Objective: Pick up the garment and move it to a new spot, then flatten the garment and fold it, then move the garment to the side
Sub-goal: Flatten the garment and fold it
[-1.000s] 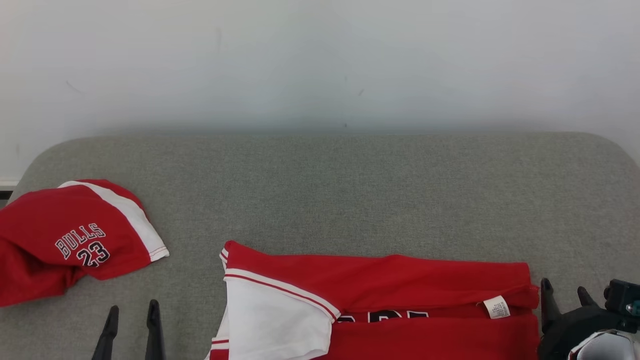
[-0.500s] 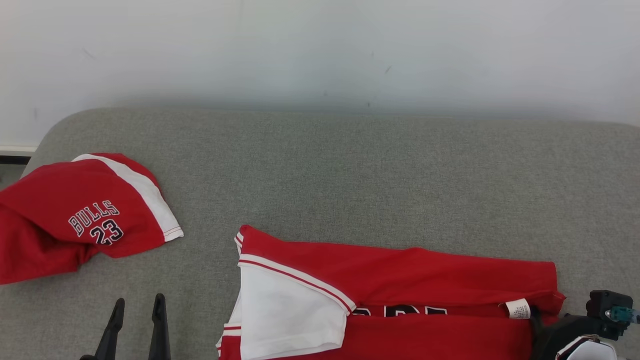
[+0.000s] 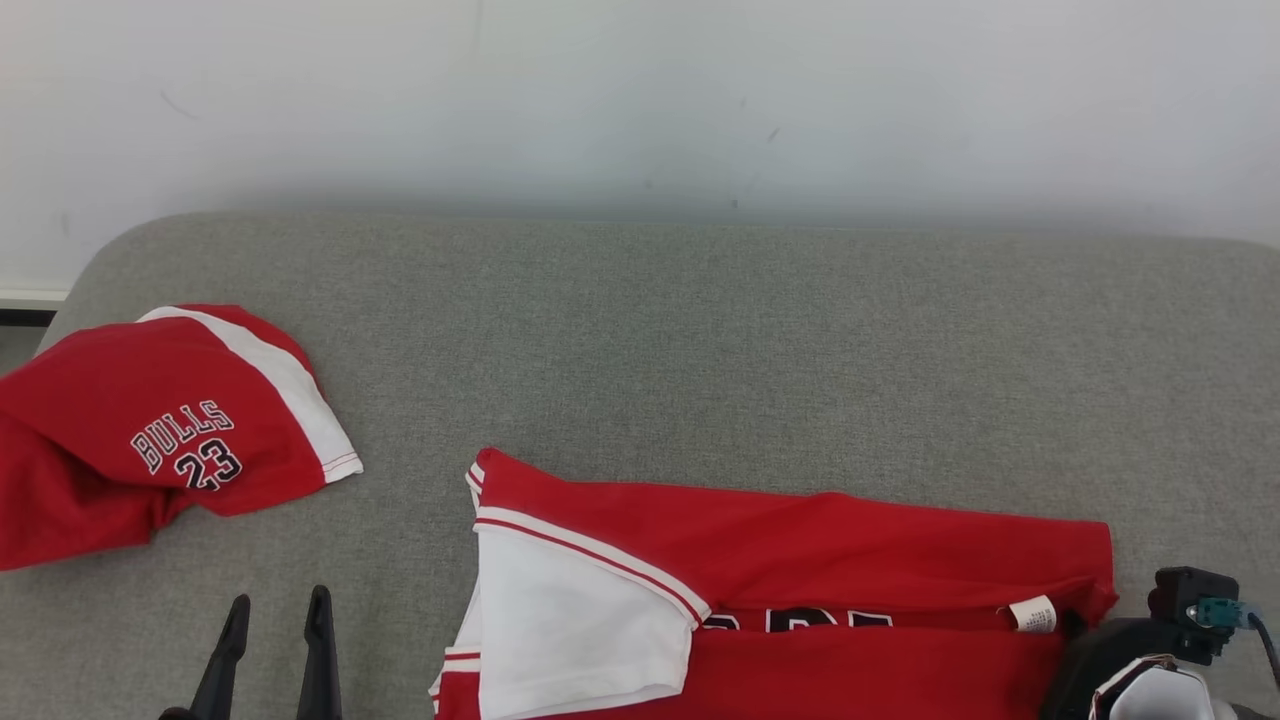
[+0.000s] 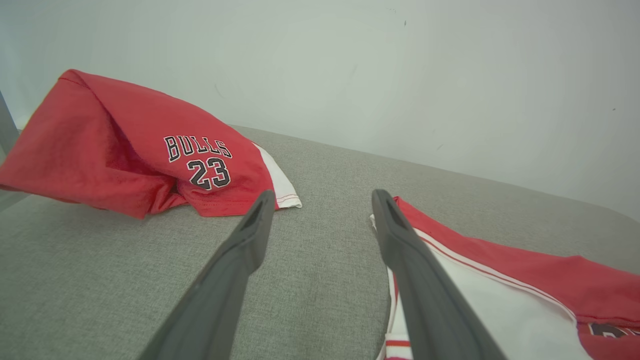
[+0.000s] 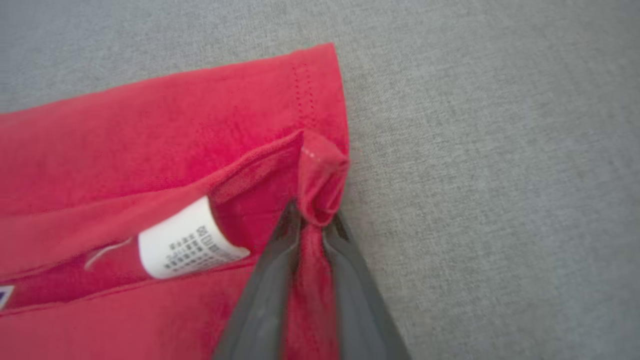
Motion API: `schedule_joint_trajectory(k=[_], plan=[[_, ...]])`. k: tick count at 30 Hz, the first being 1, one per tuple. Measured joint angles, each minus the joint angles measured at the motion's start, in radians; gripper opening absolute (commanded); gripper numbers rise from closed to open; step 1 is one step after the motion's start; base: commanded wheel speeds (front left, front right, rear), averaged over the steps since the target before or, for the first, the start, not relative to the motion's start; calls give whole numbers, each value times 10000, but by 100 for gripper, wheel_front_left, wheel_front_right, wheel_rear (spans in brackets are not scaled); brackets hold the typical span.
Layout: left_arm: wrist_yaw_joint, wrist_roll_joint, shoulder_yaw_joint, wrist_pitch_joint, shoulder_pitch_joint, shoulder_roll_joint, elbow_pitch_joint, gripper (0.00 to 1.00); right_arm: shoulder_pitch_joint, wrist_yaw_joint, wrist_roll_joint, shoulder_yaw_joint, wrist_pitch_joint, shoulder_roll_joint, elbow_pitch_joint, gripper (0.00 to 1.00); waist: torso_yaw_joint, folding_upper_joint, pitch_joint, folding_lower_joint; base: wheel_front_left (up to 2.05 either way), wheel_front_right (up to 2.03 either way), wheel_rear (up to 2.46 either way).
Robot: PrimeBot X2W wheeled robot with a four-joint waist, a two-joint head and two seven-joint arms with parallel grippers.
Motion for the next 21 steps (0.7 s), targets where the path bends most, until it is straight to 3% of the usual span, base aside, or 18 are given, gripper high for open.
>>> schedule_joint_trajectory(k=[7,21], plan=[[0,-12,38,0,14,-21,-12,100,-58,29,-278,-652,-349,132,-330,0,-103,1,48,1,0,0,0],[0,8,12,0,12,-157,-35,100,-196,19,-1551,-3720,-1365,82,-2215,0,-227,1,135,1,0,0,0]])
